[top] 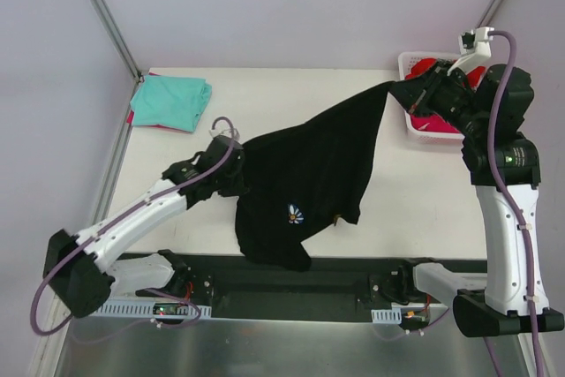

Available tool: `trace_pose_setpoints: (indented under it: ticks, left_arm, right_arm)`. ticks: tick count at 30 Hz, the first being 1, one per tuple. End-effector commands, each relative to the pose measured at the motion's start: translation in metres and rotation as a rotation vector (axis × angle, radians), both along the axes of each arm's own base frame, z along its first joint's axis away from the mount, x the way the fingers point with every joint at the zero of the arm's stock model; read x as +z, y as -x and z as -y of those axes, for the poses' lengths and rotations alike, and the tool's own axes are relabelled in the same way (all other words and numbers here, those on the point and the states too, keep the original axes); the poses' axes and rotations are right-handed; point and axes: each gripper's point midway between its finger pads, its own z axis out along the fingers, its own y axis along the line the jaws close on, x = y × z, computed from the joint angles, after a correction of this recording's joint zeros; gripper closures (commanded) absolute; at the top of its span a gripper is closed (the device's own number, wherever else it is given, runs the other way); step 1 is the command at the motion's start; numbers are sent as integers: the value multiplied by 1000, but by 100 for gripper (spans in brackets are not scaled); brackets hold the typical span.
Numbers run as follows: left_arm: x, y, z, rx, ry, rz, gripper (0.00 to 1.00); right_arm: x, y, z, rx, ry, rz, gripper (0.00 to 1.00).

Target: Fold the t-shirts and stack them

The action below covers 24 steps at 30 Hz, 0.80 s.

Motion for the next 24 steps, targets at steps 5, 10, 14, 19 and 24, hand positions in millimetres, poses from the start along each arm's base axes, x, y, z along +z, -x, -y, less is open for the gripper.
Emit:
trace_pose_setpoints:
  ticks: [5,10,14,19,24]
  left_arm:
    - [24,-42,56,-82,-144,88,100]
    - [33,-79,23,17,-370,159,100]
    - [38,-91,-26,109,-412,160,100]
    - [71,-65,79,-260,183,89,100]
    - [121,-24,151,-630,629,8,100]
  right_arm:
    - [-22,-8,26,-148,116,-55,100]
    - [-32,-4,39,-197,178,-77,99]
    - [-39,-4,43,-208,210,-84,100]
    - [-52,-13,34,-180,167,-117,100]
    - [-53,-13,33,-174,157,-123,100]
